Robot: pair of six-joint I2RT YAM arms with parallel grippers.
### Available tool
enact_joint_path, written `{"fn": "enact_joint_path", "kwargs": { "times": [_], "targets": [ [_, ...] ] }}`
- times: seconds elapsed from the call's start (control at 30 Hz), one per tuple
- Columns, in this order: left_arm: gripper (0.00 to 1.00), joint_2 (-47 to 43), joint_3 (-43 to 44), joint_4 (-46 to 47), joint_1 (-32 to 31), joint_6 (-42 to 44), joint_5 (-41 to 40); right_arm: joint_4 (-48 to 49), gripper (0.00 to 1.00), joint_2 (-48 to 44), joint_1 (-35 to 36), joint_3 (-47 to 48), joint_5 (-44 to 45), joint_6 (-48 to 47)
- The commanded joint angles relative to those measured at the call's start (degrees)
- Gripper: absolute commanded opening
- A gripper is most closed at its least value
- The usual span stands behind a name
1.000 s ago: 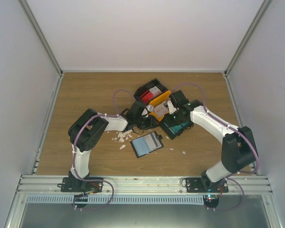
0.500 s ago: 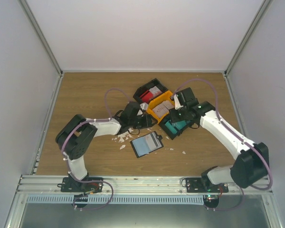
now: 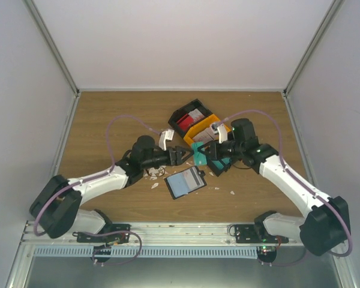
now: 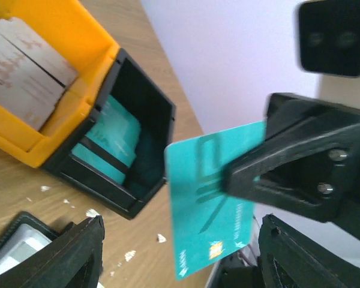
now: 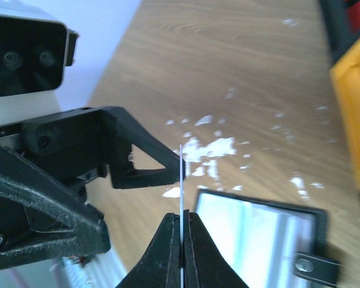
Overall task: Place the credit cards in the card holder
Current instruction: Pick up the credit card from the storage box.
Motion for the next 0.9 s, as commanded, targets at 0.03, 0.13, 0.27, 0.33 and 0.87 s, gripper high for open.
{"fn": "enact_joint_path", "kwargs": {
  "times": [0.03, 0.13, 0.27, 0.33, 0.87],
  "targets": [
    [0.7, -4.75, -4.35, 6.22, -1.34, -2.14, 3.23, 16.84, 0.01, -1.91, 0.36, -5.49, -17.27, 9.1],
    [0.65, -5.99, -7.05, 8.61, -1.36, -3.26, 3.26, 20.46, 0.0, -2.62, 0.37, -7.27, -21.67, 10.77],
    [0.5, -5.93, -7.66, 12.82, -1.57, -4.26, 7.53, 20.22, 0.01, -2.53, 0.3, -7.5, -24.78, 10.59],
    [0.39, -6.16, -8.29, 14.79, -1.75, -4.91, 8.89, 20.22, 0.0, -2.46, 0.3, -7.57, -25.35, 10.53],
    [0.0, -12.84, -12.25, 9.83, -1.36, -3.58, 1.52, 8.31, 0.58, -6.81, 0.32, -6.21, -9.32, 8.15]
  ]
}}
